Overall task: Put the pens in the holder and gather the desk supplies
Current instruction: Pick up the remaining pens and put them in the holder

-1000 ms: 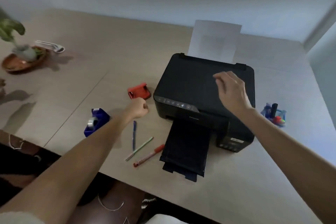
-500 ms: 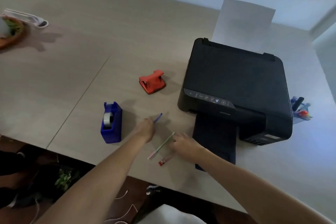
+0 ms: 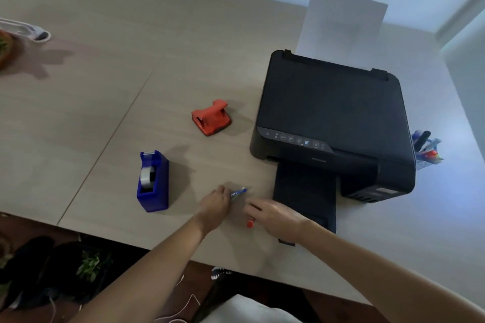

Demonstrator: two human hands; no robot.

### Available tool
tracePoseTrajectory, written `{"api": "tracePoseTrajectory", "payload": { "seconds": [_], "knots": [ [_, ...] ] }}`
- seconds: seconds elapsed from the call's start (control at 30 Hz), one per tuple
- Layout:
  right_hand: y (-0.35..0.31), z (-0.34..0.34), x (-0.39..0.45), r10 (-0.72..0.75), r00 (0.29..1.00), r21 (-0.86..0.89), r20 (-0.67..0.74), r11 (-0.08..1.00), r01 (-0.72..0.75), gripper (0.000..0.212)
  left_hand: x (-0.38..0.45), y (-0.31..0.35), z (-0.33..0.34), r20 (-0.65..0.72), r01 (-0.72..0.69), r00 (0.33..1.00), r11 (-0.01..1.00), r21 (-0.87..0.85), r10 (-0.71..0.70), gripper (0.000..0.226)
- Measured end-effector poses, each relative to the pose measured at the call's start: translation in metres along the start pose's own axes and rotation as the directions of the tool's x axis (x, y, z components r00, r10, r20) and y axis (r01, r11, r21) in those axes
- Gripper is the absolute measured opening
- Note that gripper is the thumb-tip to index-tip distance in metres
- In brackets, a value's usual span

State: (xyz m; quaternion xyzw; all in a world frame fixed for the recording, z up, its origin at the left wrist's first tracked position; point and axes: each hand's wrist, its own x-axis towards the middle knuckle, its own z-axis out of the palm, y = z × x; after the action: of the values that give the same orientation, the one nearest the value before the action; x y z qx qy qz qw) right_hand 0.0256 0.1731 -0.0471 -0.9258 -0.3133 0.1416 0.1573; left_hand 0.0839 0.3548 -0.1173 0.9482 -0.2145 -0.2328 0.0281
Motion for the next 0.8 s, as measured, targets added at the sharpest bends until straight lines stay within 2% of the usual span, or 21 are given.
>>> {"api": "tracePoseTrajectory", "payload": {
  "seconds": [0.03,0.1,0.17,0.2,0.23,0.27,0.33,0.37,0.43,0.5,0.57,0.63,0.7,0.8],
  "knots": [
    [0.001,-0.01,-0.011,0.009,0.999,0.057,-0.044,0.998,-0.006,0.021,-0.001,0.001,-0.001,0.012,0.009,1.0,1.0,0.005,-0.009,0.029],
    [0.005,-0.034,-0.036,0.075,0.977,0.204,-0.2,0.978,-0.033,0.013,-0.004,0.003,-0.007,0.037,0.043,0.999,0.991,-0.129,-0.038,0.029],
    [0.009,-0.061,-0.063,0.208,0.907,0.377,-0.367,0.924,-0.059,0.005,-0.01,0.005,-0.019,-0.008,0.089,0.995,0.906,-0.414,-0.101,0.013],
    [0.015,-0.075,-0.082,0.282,0.851,0.438,-0.443,0.896,-0.07,0.011,-0.011,0.011,-0.028,-0.036,0.112,0.987,0.832,-0.543,-0.157,0.008],
    [0.023,-0.088,-0.102,0.345,0.781,0.467,-0.521,0.881,-0.078,0.021,-0.012,0.019,-0.04,-0.066,0.121,0.976,0.766,-0.631,-0.208,0.011],
    [0.032,-0.101,-0.12,0.393,0.705,0.476,-0.59,0.875,-0.089,0.033,-0.014,0.022,-0.05,-0.114,0.093,0.968,0.745,-0.661,-0.223,0.012],
    [0.053,-0.124,-0.16,0.476,0.532,0.485,-0.7,0.864,-0.135,0.055,-0.017,0.042,-0.078,-0.24,-0.027,0.951,0.724,-0.689,-0.192,0.013],
    [0.066,-0.134,-0.183,0.506,0.437,0.49,-0.743,0.857,-0.159,0.061,-0.017,0.06,-0.098,-0.281,-0.096,0.944,0.67,-0.736,-0.173,0.019],
    [0.094,-0.151,-0.229,0.55,0.268,0.515,-0.791,0.835,-0.192,0.064,-0.016,0.107,-0.143,-0.307,-0.197,0.943,0.525,-0.828,-0.13,0.032],
    [0.125,-0.162,-0.273,0.599,0.15,0.566,-0.786,0.797,-0.211,0.055,-0.009,0.167,-0.185,-0.352,-0.307,0.935,0.384,-0.871,-0.049,0.036],
    [0.158,-0.165,-0.304,0.623,0.084,0.59,-0.778,0.77,-0.244,0.046,0.002,0.233,-0.218,-0.344,-0.346,0.938,0.182,-0.921,0.04,0.036],
    [0.193,-0.163,-0.322,0.632,0.038,0.597,-0.774,0.748,-0.291,0.038,0.019,0.301,-0.236,-0.292,-0.294,0.952,0.01,-0.956,0.089,0.032],
    [0.221,-0.16,-0.326,0.628,0.048,0.581,-0.777,0.744,-0.331,0.03,0.046,0.36,-0.24,-0.224,-0.22,0.971,-0.052,-0.974,0.083,0.032],
    [0.26,-0.152,-0.321,0.666,0.105,0.602,-0.739,0.722,-0.341,0.026,0.097,0.43,-0.224,-0.148,-0.147,0.987,-0.024,-0.989,0.055,0.034]
  ]
}}
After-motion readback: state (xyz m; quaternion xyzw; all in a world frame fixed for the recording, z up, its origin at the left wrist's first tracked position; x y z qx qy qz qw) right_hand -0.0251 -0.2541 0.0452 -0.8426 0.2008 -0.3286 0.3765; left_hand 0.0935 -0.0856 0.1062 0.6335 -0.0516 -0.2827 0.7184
